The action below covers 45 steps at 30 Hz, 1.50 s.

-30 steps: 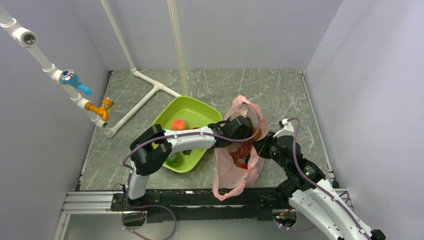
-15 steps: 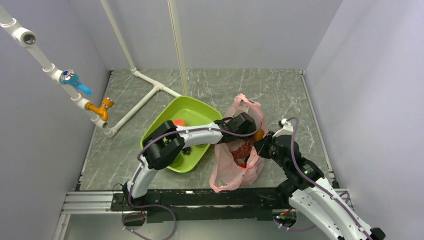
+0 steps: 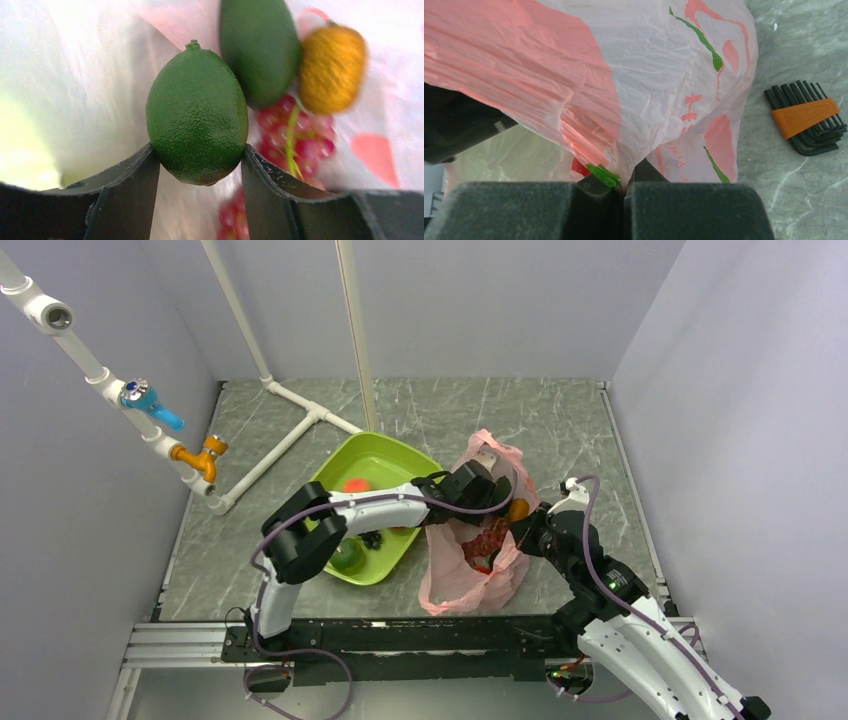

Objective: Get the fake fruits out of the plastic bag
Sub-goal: Take out the fake fruit from the plastic bag, then place the fake fruit in the bin.

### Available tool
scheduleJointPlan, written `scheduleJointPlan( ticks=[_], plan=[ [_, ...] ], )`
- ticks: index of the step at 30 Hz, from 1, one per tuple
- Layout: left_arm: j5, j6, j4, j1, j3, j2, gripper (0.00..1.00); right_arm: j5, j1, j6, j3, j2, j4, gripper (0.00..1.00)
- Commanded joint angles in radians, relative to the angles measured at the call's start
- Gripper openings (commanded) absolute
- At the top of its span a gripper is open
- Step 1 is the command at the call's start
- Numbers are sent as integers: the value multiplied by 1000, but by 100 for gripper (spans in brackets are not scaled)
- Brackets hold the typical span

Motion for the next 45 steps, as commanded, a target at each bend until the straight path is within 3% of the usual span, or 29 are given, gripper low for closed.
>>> scheduleJointPlan(
  ticks=[1, 7, 14, 19, 30, 41, 45],
  plan=[
    [225, 8, 7, -12, -75, -167, 30, 61, 2, 10, 7, -10, 7, 0],
    [353, 25, -5, -43, -124, -249, 25, 77, 3, 5, 8, 6, 10, 0],
    [281, 36, -81, -103, -144, -331, 23, 88, 4, 2, 14, -2, 4, 0],
    [305, -2, -88, -108, -173, -420, 22, 89, 3, 2, 11, 11, 9, 0],
    [277, 4, -173, -107, -241, -700, 22, 84, 3, 2, 4, 22, 21, 0],
    [-92, -56, -420, -37, -376, -1020, 19, 90, 4, -1, 3, 13, 14, 0],
    [-302, -178, -535, 17, -448, -1129, 36, 88, 4, 1, 3, 13, 17, 0]
  ],
)
